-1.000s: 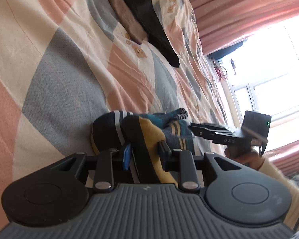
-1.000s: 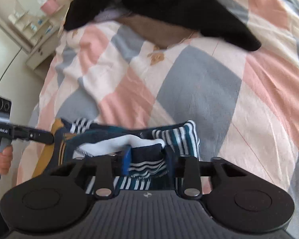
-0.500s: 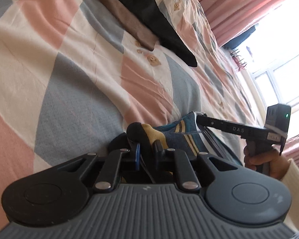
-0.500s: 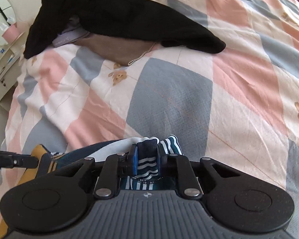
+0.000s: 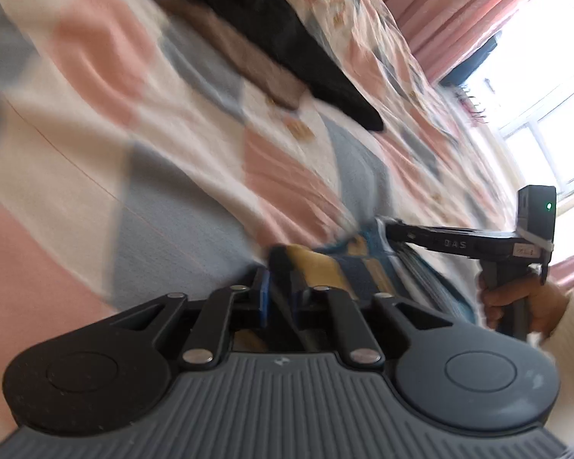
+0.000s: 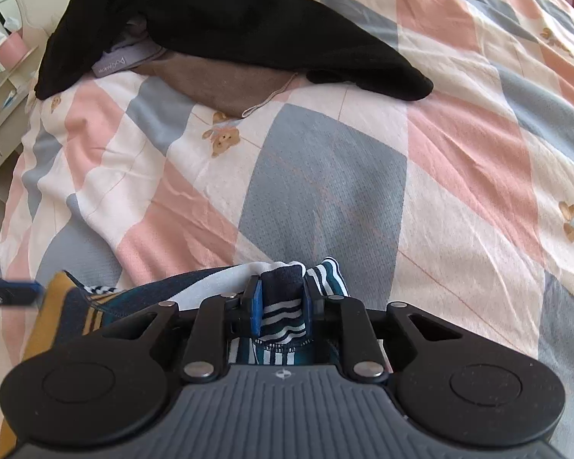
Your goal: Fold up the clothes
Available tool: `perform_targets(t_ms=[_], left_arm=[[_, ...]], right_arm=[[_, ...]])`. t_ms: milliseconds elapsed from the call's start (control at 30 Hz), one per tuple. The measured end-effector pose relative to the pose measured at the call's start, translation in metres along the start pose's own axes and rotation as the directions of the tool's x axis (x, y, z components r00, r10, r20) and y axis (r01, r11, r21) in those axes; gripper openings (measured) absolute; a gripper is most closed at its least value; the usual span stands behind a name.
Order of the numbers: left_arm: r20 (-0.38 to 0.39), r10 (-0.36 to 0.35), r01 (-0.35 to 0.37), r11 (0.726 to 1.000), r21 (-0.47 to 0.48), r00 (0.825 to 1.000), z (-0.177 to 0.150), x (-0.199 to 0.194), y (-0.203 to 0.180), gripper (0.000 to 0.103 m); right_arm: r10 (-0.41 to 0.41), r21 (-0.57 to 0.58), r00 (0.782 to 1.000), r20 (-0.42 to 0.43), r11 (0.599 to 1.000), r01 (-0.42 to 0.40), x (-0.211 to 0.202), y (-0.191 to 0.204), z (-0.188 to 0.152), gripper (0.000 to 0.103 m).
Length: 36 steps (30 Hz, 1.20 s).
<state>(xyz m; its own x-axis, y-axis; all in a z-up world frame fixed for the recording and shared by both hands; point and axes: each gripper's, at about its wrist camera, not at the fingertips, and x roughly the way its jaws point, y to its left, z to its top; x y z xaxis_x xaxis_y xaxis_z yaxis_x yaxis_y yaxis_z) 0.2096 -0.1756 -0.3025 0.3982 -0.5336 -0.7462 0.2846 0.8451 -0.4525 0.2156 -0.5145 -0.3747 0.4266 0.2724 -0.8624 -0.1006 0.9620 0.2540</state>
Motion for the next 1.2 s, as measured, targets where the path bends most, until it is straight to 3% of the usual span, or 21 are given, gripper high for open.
perform_targets(t_ms=[33, 133, 200, 300, 333, 433, 467, 500, 567, 667, 767, 867, 933, 1033, 1133, 1200], left_arm=[[0.022, 0.004, -0.004, 1.000, 0.015, 1.000, 0.002, -0.013, -0.002, 0.006], [0.001, -0.102, 0.102, 0.993, 0.060, 0.995, 0.006, -0.024, -0.017, 0.005], [-0.035, -0.161, 0.165, 0.976, 0.145, 0.986, 0.006, -0.013, -0.037, 0.006], [-0.085, -0.181, 0.197, 0.949, 0.247, 0.980, 0.005, 0.020, -0.060, 0.009], [-0.097, -0.159, 0.180, 0.943, 0.281, 0.983, 0.003, 0.033, -0.066, 0.009], [-0.096, -0.003, 0.041, 0.918, 0.394, 0.995, -0.014, 0.065, -0.069, 0.003], [-0.096, 0.004, 0.035, 0.917, 0.397, 0.995, -0.020, 0.070, -0.065, 0.003], [-0.095, 0.006, 0.031, 0.920, 0.391, 0.995, -0.024, 0.073, -0.062, 0.003], [-0.097, 0.002, 0.034, 0.929, 0.369, 0.995, -0.025, 0.074, -0.059, 0.003], [-0.105, -0.011, 0.048, 0.931, 0.362, 0.994, -0.020, 0.079, -0.057, 0.003], [-0.101, -0.019, 0.056, 0.923, 0.380, 0.995, -0.022, 0.080, -0.055, 0.003], [-0.087, -0.019, 0.052, 0.915, 0.399, 0.996, -0.025, 0.079, -0.057, 0.003], [-0.086, -0.021, 0.054, 0.912, 0.408, 0.996, -0.026, 0.079, -0.057, 0.003], [-0.094, -0.028, 0.065, 0.904, 0.423, 0.995, -0.024, 0.079, -0.058, 0.003], [-0.110, -0.042, 0.086, 0.896, 0.436, 0.993, -0.022, 0.080, -0.056, 0.003], [-0.123, -0.047, 0.097, 0.892, 0.442, 0.991, -0.020, 0.081, -0.055, 0.003]], right_arm=[[-0.001, -0.007, 1.000, -0.004, 1.000, 0.001, 0.000, 0.001, 0.001, 0.020], [-0.002, -0.014, 1.000, -0.008, 1.000, 0.002, 0.001, 0.002, 0.004, 0.021], [0.001, -0.007, 1.000, -0.011, 1.000, -0.001, 0.000, 0.001, 0.005, 0.021], [0.016, -0.015, 1.000, -0.009, 1.000, -0.016, -0.004, 0.001, 0.007, 0.021], [0.022, -0.029, 1.000, -0.004, 0.999, -0.023, -0.006, 0.001, 0.007, 0.021], [0.051, -0.008, 0.999, 0.015, 0.999, -0.051, -0.005, -0.008, 0.004, 0.021], [0.036, 0.005, 0.999, 0.017, 0.999, -0.036, -0.002, -0.009, 0.002, 0.023], [0.020, 0.017, 1.000, 0.020, 1.000, -0.020, 0.001, -0.011, 0.001, 0.041], [-0.028, 0.025, 0.999, 0.044, 0.999, 0.027, -0.005, -0.009, 0.001, 0.058], [-0.079, 0.120, 0.980, 0.181, 0.991, 0.058, -0.048, -0.015, -0.012, 0.055], [-0.133, 0.292, 0.933, 0.335, 0.956, 0.031, -0.104, -0.029, -0.047, 0.053], [-0.098, 0.297, 0.911, 0.400, 0.954, -0.028, -0.135, -0.004, -0.099, 0.051], [-0.018, 0.243, 0.911, 0.413, 0.966, -0.091, -0.141, 0.036, -0.133, 0.049], [0.017, 0.156, 0.891, 0.453, 0.983, -0.098, -0.136, 0.100, -0.177, 0.042], [-0.069, 0.142, 0.877, 0.475, 0.990, 0.002, -0.115, 0.140, -0.199, 0.040], [-0.139, 0.083, 0.882, 0.450, 0.990, 0.113, -0.090, 0.159, -0.214, 0.040]])
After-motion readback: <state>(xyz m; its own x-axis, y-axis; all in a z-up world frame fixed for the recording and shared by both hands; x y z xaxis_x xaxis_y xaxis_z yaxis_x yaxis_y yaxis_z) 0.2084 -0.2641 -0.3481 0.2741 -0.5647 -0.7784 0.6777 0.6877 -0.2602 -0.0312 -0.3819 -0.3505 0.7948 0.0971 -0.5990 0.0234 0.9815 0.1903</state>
